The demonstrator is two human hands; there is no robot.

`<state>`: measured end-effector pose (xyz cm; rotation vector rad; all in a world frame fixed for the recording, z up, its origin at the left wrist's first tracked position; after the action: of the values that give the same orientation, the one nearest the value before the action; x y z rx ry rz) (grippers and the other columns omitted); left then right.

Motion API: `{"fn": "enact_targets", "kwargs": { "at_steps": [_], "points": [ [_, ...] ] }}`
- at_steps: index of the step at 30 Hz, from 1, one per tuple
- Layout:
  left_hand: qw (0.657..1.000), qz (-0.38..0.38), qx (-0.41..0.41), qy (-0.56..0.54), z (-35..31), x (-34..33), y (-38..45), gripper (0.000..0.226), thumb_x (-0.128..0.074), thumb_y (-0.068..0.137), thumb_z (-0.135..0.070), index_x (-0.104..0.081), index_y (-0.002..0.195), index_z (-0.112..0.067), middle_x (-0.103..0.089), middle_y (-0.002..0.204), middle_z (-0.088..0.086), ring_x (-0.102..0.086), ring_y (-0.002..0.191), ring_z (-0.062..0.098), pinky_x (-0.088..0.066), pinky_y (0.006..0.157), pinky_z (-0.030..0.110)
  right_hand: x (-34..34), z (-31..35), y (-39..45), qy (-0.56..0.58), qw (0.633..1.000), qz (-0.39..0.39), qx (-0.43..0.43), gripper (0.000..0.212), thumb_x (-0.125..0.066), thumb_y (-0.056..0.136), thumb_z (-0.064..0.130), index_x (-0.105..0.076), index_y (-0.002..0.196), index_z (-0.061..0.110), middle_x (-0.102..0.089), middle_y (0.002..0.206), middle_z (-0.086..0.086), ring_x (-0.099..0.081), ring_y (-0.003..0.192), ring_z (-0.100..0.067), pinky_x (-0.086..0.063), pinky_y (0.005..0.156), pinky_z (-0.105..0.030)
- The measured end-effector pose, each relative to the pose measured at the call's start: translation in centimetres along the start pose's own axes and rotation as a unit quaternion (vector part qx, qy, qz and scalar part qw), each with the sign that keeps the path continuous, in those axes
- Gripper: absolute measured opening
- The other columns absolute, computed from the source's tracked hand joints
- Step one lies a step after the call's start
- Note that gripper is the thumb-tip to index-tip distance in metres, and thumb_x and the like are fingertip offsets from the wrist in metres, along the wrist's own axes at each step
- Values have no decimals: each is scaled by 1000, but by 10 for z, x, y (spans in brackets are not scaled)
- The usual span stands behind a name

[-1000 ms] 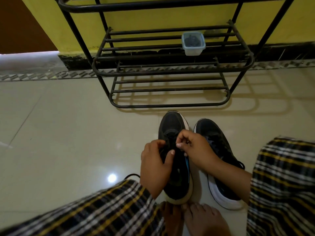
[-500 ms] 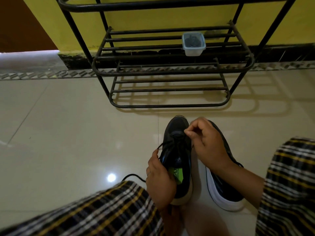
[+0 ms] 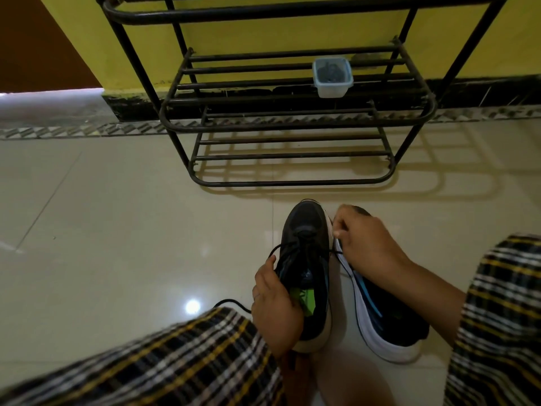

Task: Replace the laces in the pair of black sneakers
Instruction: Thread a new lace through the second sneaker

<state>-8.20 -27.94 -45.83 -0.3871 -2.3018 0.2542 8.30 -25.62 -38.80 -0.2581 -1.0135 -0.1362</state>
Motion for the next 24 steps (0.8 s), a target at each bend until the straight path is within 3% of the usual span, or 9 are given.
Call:
{"fn": "enact_targets", "kwargs": {
  "at_steps": [3,7,11,14,16,20,22,24],
  "points": [
    [1000,8,-7,-3,5,-2,2,70,-49,87,-4,-14,147,-15,-24,147,6,-32,132,21,-34,106,32,-20,-9,-7,-85,986,142,-11,16,-46,83,-2,-42,81,13,-58,82,-12,-58,77,-28,-46,67,-36],
    [1000,7,1,-12,8,-4,4,70,-50,85,-4,-18,146,-16,-28,144,7,-34,129,22,-35,105,33,-22,-1,-12,94,977,191,-9,18,-47,90,0,-50,77,12,-71,78,-4,-56,54,2,-41,53,-11],
    [1000,6,13,-11,10,-2,5,72,-52,84,-6,-18,147,-17,-28,145,7,-34,129,22,-35,104,31,-5,16,-13,297,950,96,24,15,-49,94,0,-50,80,7,-72,74,-8,-58,47,-3,-42,46,-15],
    [1000,1,-5,-7,9,0,4,73,-54,83,-6,-19,146,-18,-29,144,6,-34,129,21,-34,104,29,6,21,-13,377,925,21,51,18,-47,93,-3,-48,79,8,-73,76,2,-58,45,-8,-42,44,-21],
    [1000,2,-5,-8,8,0,4,74,-54,83,-6,-18,147,-16,-27,145,6,-33,131,21,-33,104,29,12,24,-14,388,918,-25,82,20,-47,93,-4,-47,78,10,-73,94,4,-59,49,-15,-45,47,-23],
    [1000,5,-2,-13,5,-2,4,73,-52,84,-5,-16,147,-15,-26,147,6,-32,132,22,-34,106,31,29,36,-21,361,912,-94,171,21,-48,93,-4,-47,80,12,-72,88,-6,-63,59,-3,-45,57,-13],
    [1000,-2,2,-16,2,-1,2,73,-49,84,-1,-16,147,-17,-23,149,3,-29,134,23,-33,108,34,38,42,-24,356,902,-127,208,18,-48,93,4,-46,81,17,-69,107,-3,-62,57,-11,-46,57,-15],
    [1000,-6,7,-17,1,-1,0,74,-47,84,2,-16,147,-19,-22,150,1,-27,136,24,-32,109,37,46,44,-25,342,895,-163,234,12,-48,93,15,-46,85,24,-69,104,-12,-63,59,-14,-49,58,-22]
  ]
}}
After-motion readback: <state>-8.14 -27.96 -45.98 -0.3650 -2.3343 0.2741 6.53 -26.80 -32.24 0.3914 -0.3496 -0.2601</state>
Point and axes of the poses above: each hand's wrist, its own y-axis towards the middle knuckle, its own x-axis out of the back of the hand, z = x × y, the point moved 4 cm from there along y, towards the middle knuckle
